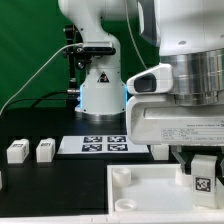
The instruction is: Assemble one leg
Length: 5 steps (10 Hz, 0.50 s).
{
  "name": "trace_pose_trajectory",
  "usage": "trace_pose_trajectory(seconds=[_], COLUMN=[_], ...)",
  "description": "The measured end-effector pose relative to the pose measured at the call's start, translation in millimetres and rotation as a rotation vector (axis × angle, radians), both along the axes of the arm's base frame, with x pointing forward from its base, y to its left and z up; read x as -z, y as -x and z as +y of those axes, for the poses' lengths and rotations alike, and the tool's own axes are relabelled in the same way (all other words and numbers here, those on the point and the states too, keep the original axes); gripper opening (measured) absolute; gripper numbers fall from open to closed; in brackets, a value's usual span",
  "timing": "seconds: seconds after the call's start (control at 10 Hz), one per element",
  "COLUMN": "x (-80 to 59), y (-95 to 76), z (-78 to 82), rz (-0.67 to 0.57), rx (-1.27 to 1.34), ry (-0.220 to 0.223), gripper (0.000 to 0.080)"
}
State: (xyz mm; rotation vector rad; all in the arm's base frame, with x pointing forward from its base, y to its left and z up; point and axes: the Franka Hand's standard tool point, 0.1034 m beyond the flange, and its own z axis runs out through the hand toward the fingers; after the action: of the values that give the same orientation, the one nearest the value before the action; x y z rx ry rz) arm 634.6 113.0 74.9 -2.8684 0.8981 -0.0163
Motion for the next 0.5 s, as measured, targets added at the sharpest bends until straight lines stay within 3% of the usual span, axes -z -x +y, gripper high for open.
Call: trace_pose_trajectory(seconds=[0.2, 0.5], x=[0.3, 2.1], y=[0.1, 4.6], z=[-0.7, 7.4], rz=[0.025, 0.101], rx=[0.19, 0.688], ry=[-0.012, -0.035], gripper=[0.0297, 0.0297])
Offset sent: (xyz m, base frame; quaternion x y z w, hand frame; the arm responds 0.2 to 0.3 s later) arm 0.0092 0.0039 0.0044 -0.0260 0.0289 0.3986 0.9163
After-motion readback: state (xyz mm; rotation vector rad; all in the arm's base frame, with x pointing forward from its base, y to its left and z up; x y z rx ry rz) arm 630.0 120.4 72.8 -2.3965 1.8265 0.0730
